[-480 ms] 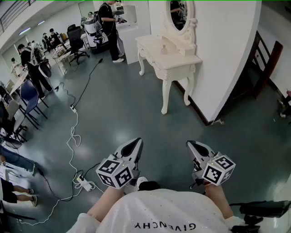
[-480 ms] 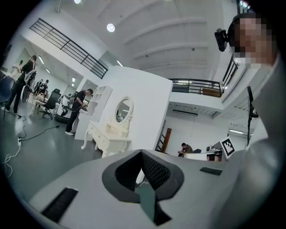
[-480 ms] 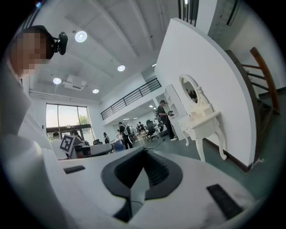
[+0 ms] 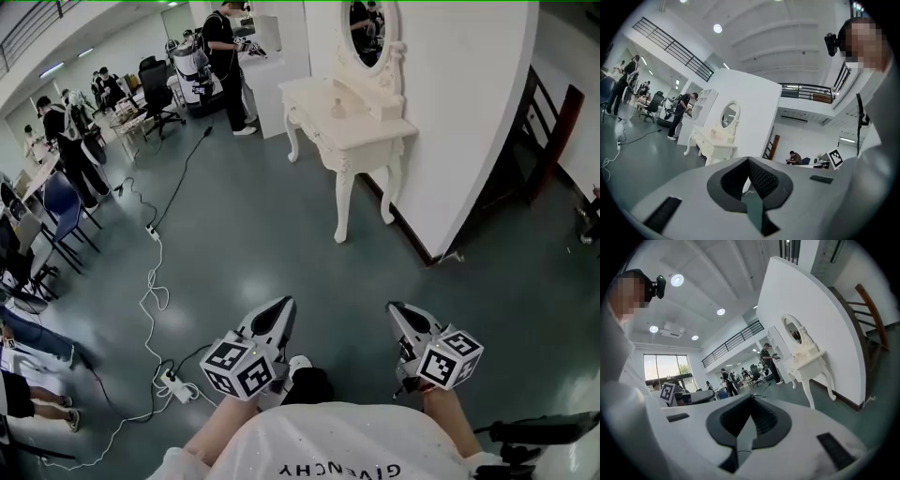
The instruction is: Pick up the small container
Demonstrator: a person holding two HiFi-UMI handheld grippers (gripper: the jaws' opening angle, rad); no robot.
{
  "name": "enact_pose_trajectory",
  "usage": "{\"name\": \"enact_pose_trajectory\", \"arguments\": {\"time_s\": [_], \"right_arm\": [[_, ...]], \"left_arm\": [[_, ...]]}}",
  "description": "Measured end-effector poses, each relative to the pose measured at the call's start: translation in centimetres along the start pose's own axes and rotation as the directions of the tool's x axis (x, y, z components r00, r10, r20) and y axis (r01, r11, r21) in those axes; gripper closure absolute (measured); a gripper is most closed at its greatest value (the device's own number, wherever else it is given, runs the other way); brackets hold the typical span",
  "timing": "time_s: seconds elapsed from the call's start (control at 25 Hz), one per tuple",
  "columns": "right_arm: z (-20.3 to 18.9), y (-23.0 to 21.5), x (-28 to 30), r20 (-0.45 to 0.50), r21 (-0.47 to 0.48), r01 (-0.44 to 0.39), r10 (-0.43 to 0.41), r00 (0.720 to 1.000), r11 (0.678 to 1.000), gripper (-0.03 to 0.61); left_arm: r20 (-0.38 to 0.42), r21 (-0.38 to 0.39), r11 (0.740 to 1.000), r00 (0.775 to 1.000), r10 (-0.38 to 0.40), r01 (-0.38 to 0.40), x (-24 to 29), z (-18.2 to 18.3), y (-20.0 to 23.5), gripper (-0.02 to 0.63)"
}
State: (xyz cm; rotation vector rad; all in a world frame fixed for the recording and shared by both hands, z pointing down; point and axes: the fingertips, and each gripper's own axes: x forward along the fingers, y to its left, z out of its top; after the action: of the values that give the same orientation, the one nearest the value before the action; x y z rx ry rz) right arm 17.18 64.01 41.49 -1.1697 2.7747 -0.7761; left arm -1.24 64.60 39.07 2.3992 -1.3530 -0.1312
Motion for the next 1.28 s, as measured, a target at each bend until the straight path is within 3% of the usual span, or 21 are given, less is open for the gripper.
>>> {"name": "enact_pose_trajectory", "arguments": {"time_s": [0.24,0.44,0.52,0.68,0.8,1.0,1.28], "right_arm": [[-0.7,-1.8,3.7,0.025,0.142,-0.036,0.033,0.999,0.989,0.58],[-0.4,-5.5,8.3,-0.051,0.12,0.024,-0.018,0.999,0.992,0.58],[0.4,-6.8,10.5,-0.067,0.115,0.037,-0.029,0.997,0.993,0.58],[3.9,-9.4,16.0,-0.04,0.129,0.079,-0.075,0.996,0.989,0.58],[7.7,-10.8,20.1,-0.013,0.155,0.12,-0.119,0.993,0.981,0.58],[14.1,-12.1,25.4,0.051,0.1,0.136,-0.142,0.989,0.986,0.58],[14.9,-13.1,30.8,0.05,0.078,0.137,-0.141,0.989,0.988,0.578]], "left_arm": [[-0.009,-0.069,0.997,0.999,-0.045,0.044,1.4,-0.8,2.2,0.621],[0.045,-0.148,0.989,0.999,-0.019,0.026,6.3,1.2,7.5,0.621],[0.057,-0.136,0.99,0.998,-0.017,0.025,8.5,2.4,9.5,0.621],[0.041,-0.11,0.99,0.995,-0.089,0.093,13.2,5.2,12.6,0.621],[0.033,-0.041,0.993,0.993,-0.111,0.112,16.3,8.9,15.1,0.621],[0.056,0.059,0.987,0.987,-0.153,0.15,20.4,15.5,18.6,0.621],[0.082,0.025,0.987,0.984,-0.161,0.16,23.7,18.4,23.3,0.614]]}}
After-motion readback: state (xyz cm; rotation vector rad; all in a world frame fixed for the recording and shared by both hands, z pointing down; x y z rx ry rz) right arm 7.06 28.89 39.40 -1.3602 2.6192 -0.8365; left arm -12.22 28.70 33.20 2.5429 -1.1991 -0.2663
